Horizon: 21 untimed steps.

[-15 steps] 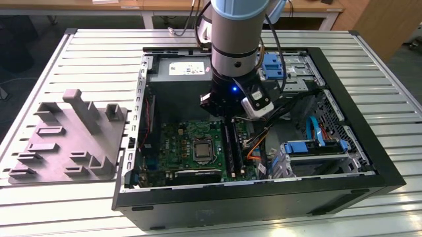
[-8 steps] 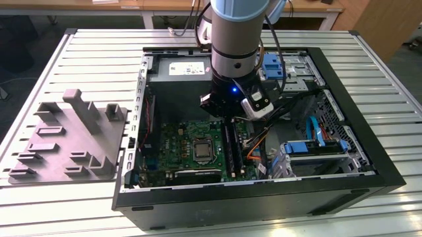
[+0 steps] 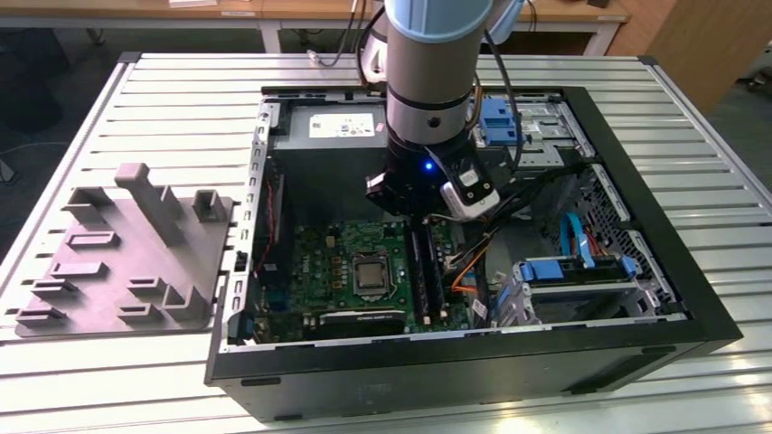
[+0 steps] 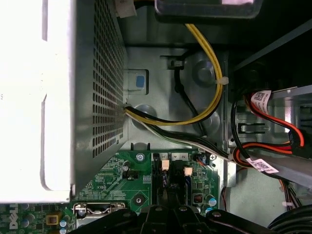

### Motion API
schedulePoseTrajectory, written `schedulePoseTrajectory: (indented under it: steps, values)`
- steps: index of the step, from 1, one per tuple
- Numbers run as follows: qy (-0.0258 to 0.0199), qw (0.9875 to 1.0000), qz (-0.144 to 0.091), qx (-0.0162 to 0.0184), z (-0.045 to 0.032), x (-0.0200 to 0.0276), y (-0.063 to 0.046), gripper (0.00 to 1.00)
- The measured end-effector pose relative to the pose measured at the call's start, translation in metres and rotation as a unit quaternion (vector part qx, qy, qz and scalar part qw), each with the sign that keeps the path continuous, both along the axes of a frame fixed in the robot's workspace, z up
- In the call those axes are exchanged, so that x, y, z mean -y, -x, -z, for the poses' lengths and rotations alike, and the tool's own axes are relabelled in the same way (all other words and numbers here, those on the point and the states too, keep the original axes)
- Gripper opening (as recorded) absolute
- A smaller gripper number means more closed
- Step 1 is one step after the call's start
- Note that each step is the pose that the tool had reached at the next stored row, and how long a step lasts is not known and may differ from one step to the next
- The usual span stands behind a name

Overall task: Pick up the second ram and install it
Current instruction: 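Press down the second ram until it locks into place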

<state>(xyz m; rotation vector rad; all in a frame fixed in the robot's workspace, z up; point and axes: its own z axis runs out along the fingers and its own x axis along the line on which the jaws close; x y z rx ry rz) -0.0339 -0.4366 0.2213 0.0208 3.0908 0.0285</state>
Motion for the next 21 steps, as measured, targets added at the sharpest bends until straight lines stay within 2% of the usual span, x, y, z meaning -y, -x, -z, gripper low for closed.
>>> schedulePoseTrajectory:
  steps: [21]
  values:
    - [0.0001, 1.0000, 0.000, -0.0001, 0.0039, 0.0000, 0.0002, 0.10]
